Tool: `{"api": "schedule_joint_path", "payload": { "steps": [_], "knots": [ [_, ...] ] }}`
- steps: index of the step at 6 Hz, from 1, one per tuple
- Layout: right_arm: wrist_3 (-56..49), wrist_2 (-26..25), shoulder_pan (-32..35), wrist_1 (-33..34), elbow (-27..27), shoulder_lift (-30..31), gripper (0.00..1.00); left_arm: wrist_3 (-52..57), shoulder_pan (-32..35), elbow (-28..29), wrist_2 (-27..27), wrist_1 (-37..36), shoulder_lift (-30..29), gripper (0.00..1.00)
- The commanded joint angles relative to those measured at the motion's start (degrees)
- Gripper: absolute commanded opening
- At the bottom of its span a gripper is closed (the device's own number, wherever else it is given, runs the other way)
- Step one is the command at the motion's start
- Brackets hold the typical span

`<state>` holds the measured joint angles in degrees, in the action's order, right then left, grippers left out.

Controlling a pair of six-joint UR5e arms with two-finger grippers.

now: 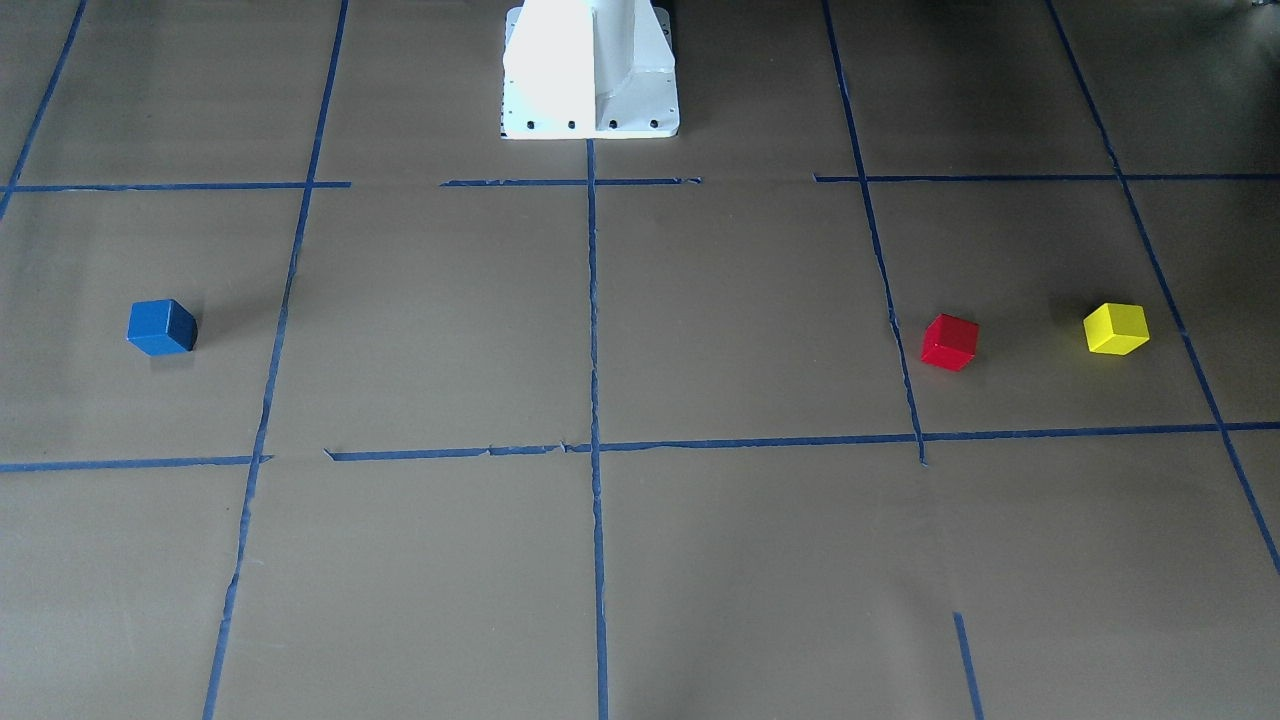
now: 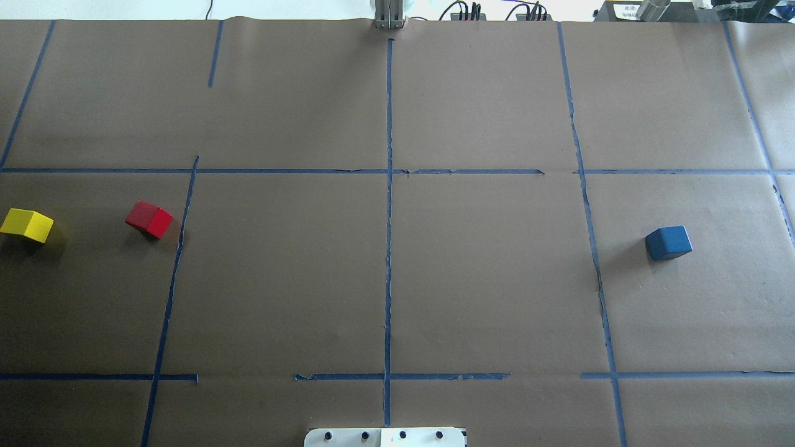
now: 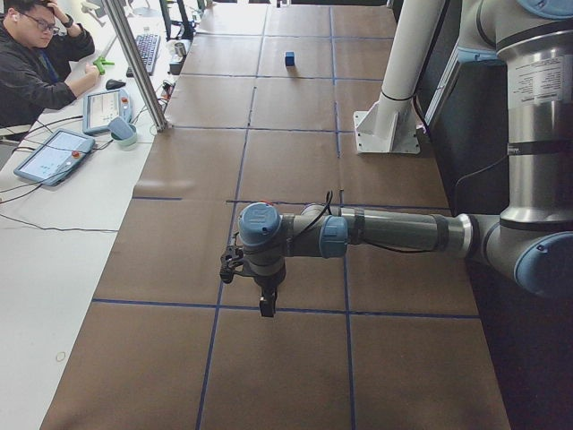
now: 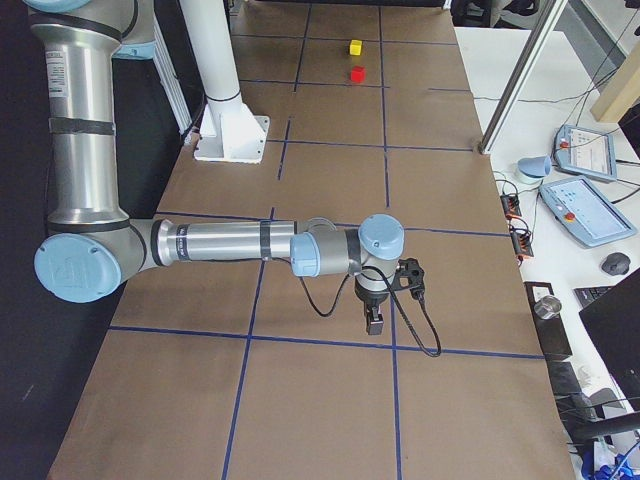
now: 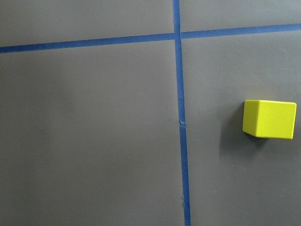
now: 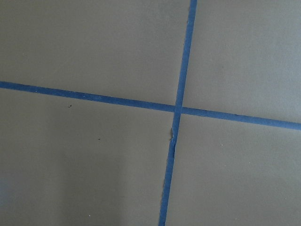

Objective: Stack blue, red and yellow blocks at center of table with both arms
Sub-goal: 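Move the right gripper out toward the blue cube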

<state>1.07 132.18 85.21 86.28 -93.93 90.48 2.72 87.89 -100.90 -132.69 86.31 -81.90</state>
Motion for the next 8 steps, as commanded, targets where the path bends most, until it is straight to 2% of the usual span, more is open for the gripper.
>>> {"api": "schedule_joint_path", "payload": {
  "steps": [1,2,4,5,6,8],
  "knots": [
    [0.42,0.36,-0.05,-0.23,-0.20,-0.13,1.00,0.00,0.00,-0.09,-0.03,0.00,-0.27,1.00],
    [0.51,2.27,-1.09,-0.49,-0.38,-0.22,1.00,0.00,-0.09,0.00,-0.03,0.09,-0.45,1.00],
    [5.66,2.47,-11.24,-4.17,-3.36,-2.41,1.00,0.00,-0.18,-0.09,-0.03,0.09,-0.71,1.00],
    [11.88,2.12,-15.65,-4.27,-4.32,-6.33,1.00,0.00,-0.18,-0.17,-0.03,0.18,-0.72,1.00],
    [23.68,-1.54,-20.91,-6.28,-7.90,-6.03,1.00,0.00,-0.18,-0.17,-0.12,0.09,-0.72,1.00],
    [38.69,-10.32,-30.42,-24.66,-8.47,1.50,1.00,0.00,-0.18,-0.17,-0.03,0.09,-0.72,1.00]
  ]
}}
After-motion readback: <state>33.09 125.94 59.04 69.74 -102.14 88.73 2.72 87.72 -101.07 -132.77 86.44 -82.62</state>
